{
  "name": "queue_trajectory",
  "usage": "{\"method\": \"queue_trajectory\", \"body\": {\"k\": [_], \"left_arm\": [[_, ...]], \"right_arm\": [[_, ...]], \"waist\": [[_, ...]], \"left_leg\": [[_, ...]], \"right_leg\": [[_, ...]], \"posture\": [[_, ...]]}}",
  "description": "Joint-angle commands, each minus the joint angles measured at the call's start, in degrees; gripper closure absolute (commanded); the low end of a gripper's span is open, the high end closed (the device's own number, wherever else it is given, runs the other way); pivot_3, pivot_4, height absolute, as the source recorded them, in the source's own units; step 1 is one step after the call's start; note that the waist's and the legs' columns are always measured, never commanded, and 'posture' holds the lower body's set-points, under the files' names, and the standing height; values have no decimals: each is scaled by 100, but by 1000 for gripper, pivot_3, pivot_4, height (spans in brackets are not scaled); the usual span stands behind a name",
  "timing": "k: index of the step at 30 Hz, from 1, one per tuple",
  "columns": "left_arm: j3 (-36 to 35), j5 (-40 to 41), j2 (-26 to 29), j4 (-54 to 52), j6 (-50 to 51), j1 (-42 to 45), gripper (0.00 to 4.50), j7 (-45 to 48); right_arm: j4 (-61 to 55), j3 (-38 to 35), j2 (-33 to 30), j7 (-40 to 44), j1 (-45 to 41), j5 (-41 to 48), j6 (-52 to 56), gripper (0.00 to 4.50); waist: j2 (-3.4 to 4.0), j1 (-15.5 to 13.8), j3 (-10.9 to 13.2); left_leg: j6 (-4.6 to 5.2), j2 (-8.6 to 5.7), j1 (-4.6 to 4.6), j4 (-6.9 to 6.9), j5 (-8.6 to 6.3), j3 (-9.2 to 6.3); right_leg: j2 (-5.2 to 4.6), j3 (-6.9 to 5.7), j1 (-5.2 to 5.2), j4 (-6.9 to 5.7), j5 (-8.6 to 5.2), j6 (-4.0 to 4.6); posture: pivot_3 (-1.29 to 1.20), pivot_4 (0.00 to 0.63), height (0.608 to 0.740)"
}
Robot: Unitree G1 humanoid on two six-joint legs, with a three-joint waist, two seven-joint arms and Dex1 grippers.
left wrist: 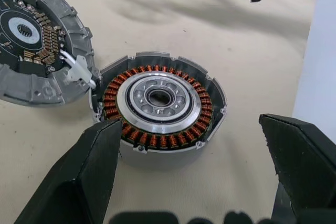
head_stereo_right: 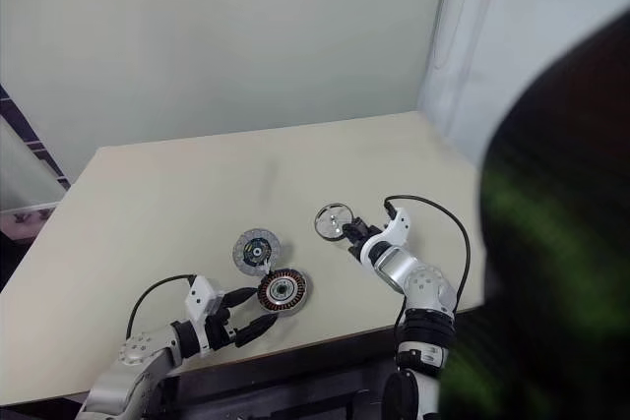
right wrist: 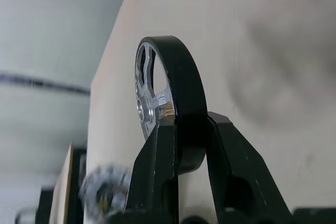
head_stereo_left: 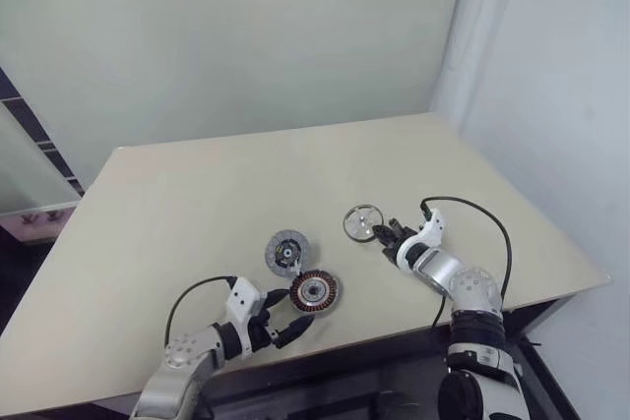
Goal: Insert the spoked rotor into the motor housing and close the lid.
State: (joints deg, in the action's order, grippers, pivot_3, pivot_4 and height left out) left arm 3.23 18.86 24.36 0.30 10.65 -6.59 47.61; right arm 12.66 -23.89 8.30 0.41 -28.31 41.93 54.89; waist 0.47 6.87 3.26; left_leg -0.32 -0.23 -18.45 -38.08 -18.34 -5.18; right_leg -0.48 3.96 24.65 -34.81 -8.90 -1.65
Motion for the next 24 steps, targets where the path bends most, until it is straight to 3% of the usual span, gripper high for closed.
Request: {"method": "queue_trajectory", "body": {"k": [1,12,24], "left_arm": [[-150,62,137,-131,-40,-13,0,97],[-565,207,535,-122,-2,-170,0,258],[-773,374,494,-272,74,-291,0,254]], "right_arm": [[-829,401,141,-92,201,304,628,4116],[-1461,1302,477,-121,848,381,1386,4116],[-1718,1610,517,-88,1156,419,1874,4116]], "waist": [[1,0,0],[2,-4,1],[-1,-2,-1]], "left_leg": [[0,0,-1,0,0,1],[-1,4,-7,1,0,-3],[-1,1,-24,0,0,8]], "right_leg": [[0,0,3,0,0,0],[-1,-7,32,-3,0,0],[-4,-3,58,-5,1,-1]], "posture": [[0,0,740],[0,0,740],[0,0,740]]}}
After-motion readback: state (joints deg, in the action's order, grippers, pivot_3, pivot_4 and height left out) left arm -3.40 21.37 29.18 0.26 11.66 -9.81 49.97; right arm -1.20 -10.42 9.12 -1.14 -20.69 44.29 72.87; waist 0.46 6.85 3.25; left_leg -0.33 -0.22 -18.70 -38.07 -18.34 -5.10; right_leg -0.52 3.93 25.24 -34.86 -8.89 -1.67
